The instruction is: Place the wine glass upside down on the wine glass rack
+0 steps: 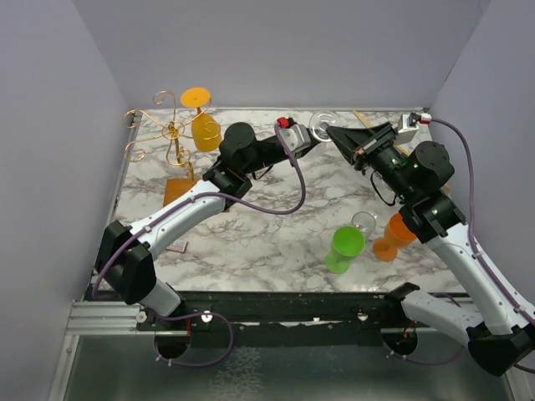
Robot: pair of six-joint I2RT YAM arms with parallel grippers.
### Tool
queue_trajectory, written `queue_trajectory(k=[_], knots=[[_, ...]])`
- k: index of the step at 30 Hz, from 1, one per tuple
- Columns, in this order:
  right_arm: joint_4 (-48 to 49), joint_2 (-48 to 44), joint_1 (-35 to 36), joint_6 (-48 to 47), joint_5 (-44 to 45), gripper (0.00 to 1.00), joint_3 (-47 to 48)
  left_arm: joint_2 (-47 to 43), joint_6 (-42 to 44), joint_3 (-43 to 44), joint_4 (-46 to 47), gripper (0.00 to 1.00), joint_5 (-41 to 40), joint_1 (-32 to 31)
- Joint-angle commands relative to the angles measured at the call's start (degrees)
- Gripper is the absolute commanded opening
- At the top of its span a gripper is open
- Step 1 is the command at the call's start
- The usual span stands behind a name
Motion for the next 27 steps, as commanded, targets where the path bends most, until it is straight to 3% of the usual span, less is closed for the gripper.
queue_trajectory(k=[1, 3, 5, 11, 15, 22, 27], knots=[[4.4, -0.1, -0.1, 1.9, -2.4, 0.01, -0.1, 0.5, 2.0, -0.1, -0.3, 0.00, 1.3, -0.1], [4.7, 0.1, 0.0, 1.1, -2.4, 0.01, 0.0, -0.2, 2.1, -1.1, -0.3, 0.00, 1.2, -0.1], [4.3, 0.1, 0.0, -0.1, -2.2, 0.08, 0.3, -1.1, 1.5, -2.1, -0.4, 0.00, 1.1, -0.1], [1.3, -1.6, 0.0, -1.9, 0.0, 0.52, -1.2, -5.8, -6.7, -5.1, -2.1, 0.00, -2.8, -0.1], [-1.7, -2.9, 0.0, -2.8, 2.0, 0.72, -2.9, -10.2, -13.7, -8.4, -4.7, 0.00, -7.1, -0.1], [-8.1, -6.7, 0.0, -6.3, 5.6, 0.76, -3.0, -18.6, -20.0, -9.8, -24.4, 0.00, -17.4, -0.1], [-17.7, -6.0, -0.1, -13.1, 9.4, 0.76, 4.3, -27.5, -22.8, -10.4, -36.7, 0.00, -27.9, -0.1]])
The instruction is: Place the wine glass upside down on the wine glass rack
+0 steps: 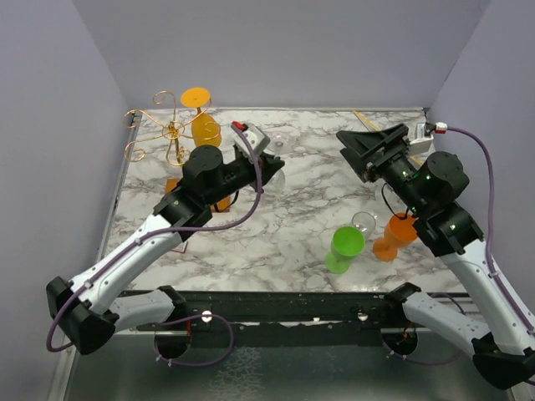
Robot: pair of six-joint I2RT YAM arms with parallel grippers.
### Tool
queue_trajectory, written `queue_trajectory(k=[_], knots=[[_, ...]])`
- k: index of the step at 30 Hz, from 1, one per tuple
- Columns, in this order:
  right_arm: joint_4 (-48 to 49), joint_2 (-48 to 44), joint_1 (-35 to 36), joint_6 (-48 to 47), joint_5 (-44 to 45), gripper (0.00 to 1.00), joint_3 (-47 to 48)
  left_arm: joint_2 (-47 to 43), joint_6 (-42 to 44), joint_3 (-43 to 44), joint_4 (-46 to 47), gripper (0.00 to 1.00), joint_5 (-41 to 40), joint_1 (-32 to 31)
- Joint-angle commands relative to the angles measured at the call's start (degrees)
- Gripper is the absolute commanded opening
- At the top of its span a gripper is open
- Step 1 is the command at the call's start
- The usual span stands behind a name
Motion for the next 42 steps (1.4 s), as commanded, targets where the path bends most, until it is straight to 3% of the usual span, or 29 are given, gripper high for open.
queue_trajectory(k=[1, 9, 13, 14, 18, 25, 38, 42], knots=[[-10.4, 0.6, 0.0, -8.1, 5.7, 0.76, 6.7, -8.5, -4.5, 0.0, -12.4, 0.00, -11.8, -0.4], [-13.1, 2.1, 0.0, -13.4, 9.3, 0.76, 7.5, -18.7, -4.9, 5.4, -27.1, 0.00, -24.9, -0.3], [-12.7, 5.7, 0.0, -17.7, 5.8, 0.76, 10.1, -20.5, -4.2, 6.2, -32.6, 0.00, -32.9, -0.3], [-8.9, 5.7, 0.0, -18.0, 1.7, 0.73, 7.8, -22.0, -4.5, 4.6, -34.0, 0.00, -38.8, -0.3], [-3.5, 3.2, 0.0, -17.4, -0.5, 0.71, 2.9, -25.5, -5.4, 1.8, -34.1, 0.00, -41.7, -0.3], [-4.5, 3.0, 0.1, -18.6, -2.2, 0.71, 2.1, -28.9, -11.5, 0.8, -44.0, 0.00, -50.3, -0.3], [-1.9, 9.8, 0.1, -21.4, -18.9, 0.72, 3.0, -25.6, -10.1, 2.7, -43.9, 0.00, -53.5, -1.8], [-0.6, 11.1, 0.0, -21.2, -20.0, 0.73, 2.9, -22.9, -8.4, 2.8, -38.2, 0.00, -47.5, -1.8]])
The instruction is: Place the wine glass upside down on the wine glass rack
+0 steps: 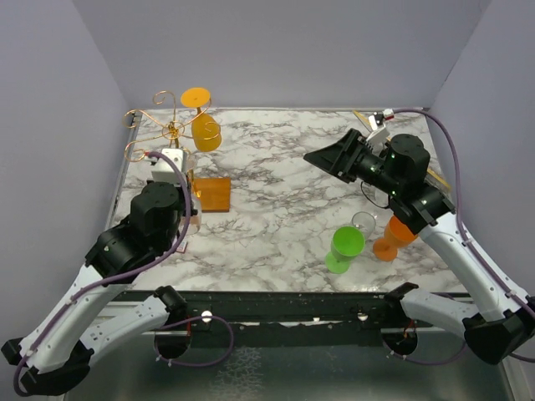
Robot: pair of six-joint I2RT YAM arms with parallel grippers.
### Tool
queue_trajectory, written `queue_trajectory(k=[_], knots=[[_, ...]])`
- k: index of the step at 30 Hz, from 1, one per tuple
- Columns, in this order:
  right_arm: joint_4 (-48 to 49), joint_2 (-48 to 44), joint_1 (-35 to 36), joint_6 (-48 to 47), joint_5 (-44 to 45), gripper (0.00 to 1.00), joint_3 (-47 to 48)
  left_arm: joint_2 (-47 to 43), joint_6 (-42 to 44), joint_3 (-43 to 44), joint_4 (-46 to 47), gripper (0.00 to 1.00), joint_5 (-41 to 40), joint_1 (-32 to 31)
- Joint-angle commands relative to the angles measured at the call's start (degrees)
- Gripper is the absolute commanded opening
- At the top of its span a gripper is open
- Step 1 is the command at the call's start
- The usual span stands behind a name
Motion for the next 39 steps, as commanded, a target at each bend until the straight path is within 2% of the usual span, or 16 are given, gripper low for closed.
queue_trajectory(k=[1, 6, 10, 17, 21, 24, 28, 36, 39], knots=[[3.2, 0.8, 0.0, -1.1, -4.7, 0.73, 0.7, 3.5, 2.0, 2.1, 7.5, 0.00, 4.6, -0.3], [4.6, 2.2, 0.1, -0.8, -5.8, 0.73, 1.3, 8.2, 3.2, 3.0, 11.2, 0.00, 14.0, -0.2], [8.3, 5.4, 0.4, 0.8, -10.3, 0.73, 2.7, 9.3, 4.2, 0.8, 15.9, 0.00, 18.4, -0.1], [11.1, 13.7, 9.3, 3.1, -8.1, 0.73, 9.8, 8.9, 8.1, -3.4, 23.2, 0.00, 22.9, 0.9], [15.8, 17.2, 11.8, 8.7, -6.6, 0.73, 12.1, 6.7, 9.4, -6.6, 28.1, 0.00, 21.7, 1.0], [19.9, 18.9, 12.8, 15.1, -4.8, 0.66, 12.2, 5.0, 10.5, -9.1, 32.0, 0.00, 19.4, 1.0], [16.1, 22.0, 14.9, 18.6, -0.9, 0.60, 15.6, 2.6, 11.9, -11.7, 36.0, 0.00, 17.6, 1.0], [12.9, 28.6, 19.8, 20.0, 1.0, 0.63, 22.2, 1.3, 15.4, -13.7, 38.5, 0.00, 16.4, 1.0], [12.8, 29.7, 20.9, 20.6, 1.3, 0.56, 23.4, 1.3, 16.0, -13.9, 38.4, 0.00, 16.1, 0.9]])
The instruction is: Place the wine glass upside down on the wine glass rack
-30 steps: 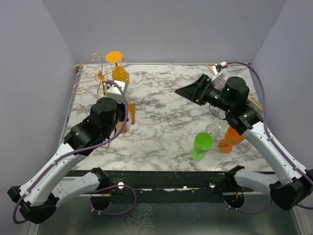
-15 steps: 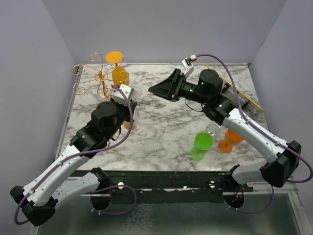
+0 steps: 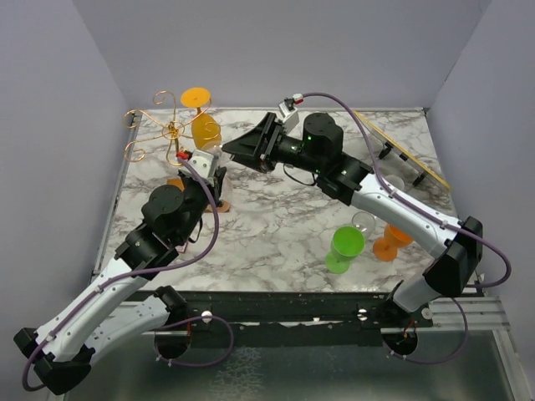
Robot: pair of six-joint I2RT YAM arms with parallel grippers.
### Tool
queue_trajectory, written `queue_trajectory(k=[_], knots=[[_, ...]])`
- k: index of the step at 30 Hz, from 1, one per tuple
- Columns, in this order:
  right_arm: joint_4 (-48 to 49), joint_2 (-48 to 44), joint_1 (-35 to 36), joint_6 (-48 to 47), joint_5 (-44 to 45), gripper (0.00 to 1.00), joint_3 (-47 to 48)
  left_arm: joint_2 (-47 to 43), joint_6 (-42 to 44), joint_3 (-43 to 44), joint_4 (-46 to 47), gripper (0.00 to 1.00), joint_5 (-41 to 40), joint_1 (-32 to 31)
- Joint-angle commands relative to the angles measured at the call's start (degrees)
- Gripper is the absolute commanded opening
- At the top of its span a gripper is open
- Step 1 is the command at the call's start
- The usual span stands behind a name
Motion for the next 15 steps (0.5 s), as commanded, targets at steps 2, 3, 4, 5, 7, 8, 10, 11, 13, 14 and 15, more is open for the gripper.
queue_trajectory(k=[2, 3, 4, 5, 7, 8, 10, 11, 13, 14, 15], knots=[[-1.8, 1.4, 1.9, 2.3, 2.7, 0.45, 2.5, -1.1, 2.5, -0.8, 3.9, 0.00, -2.0, 0.4], [-1.4, 1.3, 2.0, 2.9, 3.3, 0.37, 2.0, -1.3, 2.7, -0.9, 3.9, 0.00, -2.1, 0.4], [-1.1, 1.1, 2.0, 3.6, 3.9, 0.30, 1.5, -1.5, 3.0, -0.9, 3.7, 0.00, -2.1, 0.4], [-1.0, 1.1, 2.1, 4.3, 4.5, 0.23, 1.2, -1.7, 3.2, -0.9, 3.3, 0.00, -2.1, 0.4], [-1.4, 1.2, 2.3, 5.3, 5.6, 0.15, 1.2, -2.0, 3.5, -1.0, 2.5, 0.00, -1.8, 0.4], [-1.5, 1.4, 2.3, 5.9, 6.0, 0.12, 1.2, -2.1, 3.9, -1.1, 2.0, 0.00, -1.4, 0.4], [-1.7, 1.9, 2.3, 7.0, 6.2, 0.04, 1.7, -2.4, 3.7, -1.3, 1.0, 0.00, -1.4, 0.4], [-2.0, 2.1, 2.4, 7.5, 6.6, 0.01, 2.1, -2.5, 3.5, -1.3, 0.5, 0.00, -1.6, 0.4], [-2.5, 2.6, 2.5, 8.3, 7.2, 0.01, 2.9, -2.9, 2.8, -1.1, -1.0, 0.06, -2.6, 0.4], [-2.6, 2.9, 2.6, 8.7, 7.7, 0.01, 3.4, -3.1, 2.5, -0.8, -2.0, 0.14, -3.1, 0.4], [-3.4, 3.2, 2.6, 9.1, 8.1, 0.01, 4.0, -3.3, 2.3, -0.4, -3.3, 0.21, -4.0, 0.4]])
